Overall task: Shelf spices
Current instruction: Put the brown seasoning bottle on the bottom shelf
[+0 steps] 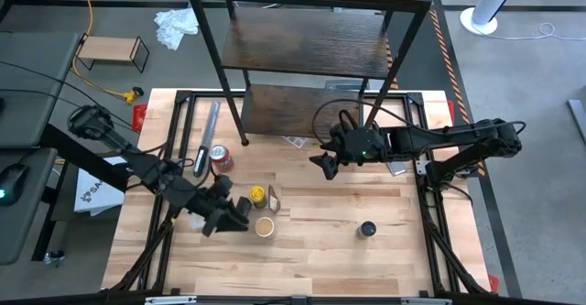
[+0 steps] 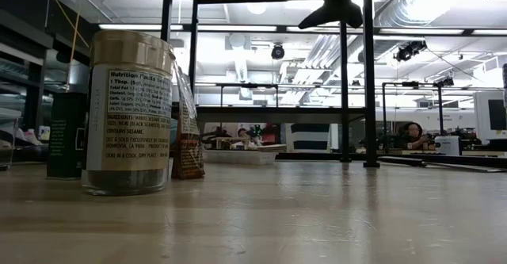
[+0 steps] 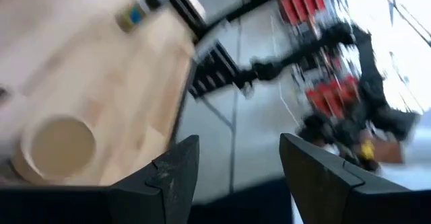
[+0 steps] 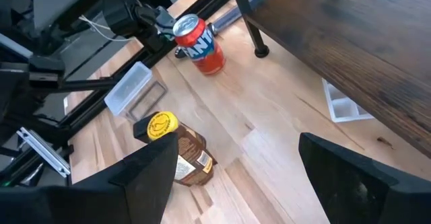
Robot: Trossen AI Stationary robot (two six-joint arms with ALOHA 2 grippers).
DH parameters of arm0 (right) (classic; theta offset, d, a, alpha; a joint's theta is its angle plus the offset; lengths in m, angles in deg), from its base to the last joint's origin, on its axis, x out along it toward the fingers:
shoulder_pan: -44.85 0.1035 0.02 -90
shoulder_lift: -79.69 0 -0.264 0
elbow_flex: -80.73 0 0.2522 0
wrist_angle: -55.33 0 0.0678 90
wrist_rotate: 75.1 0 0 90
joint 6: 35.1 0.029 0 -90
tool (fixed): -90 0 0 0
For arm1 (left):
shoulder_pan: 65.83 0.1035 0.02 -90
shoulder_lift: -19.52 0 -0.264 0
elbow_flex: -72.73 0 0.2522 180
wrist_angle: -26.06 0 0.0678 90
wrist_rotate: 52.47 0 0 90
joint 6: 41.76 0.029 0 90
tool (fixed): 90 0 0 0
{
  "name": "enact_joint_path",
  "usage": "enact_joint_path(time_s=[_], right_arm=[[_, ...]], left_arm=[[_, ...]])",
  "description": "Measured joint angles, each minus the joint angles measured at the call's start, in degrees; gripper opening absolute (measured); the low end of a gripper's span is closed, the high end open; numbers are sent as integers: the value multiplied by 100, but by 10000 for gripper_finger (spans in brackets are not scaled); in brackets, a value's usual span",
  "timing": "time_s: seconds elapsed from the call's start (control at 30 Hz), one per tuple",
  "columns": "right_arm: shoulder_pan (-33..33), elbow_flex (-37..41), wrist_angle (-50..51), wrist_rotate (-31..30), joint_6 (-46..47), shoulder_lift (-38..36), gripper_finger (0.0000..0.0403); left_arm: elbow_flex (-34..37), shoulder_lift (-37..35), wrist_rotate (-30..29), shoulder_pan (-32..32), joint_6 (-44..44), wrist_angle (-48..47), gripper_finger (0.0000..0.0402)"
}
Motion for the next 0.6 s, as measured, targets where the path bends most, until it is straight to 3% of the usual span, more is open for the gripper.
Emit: enact_joint_path(time_s=[0.17,0.23,0.43,0.6], right_arm=[[2,1,-4,0,67,0,304],[0,-1,-2,-4,112,0,304],[0,-1,-2,-8,191,0,304],[0,-1,-2,-9,194,0,304]], left_arm=[[0,47,-1355,16,209,92,200],[0,45,-1557,51,435,99,200],[0,19,-566,149,1618,285,207],[0,75,591,547,1981,95,252]])
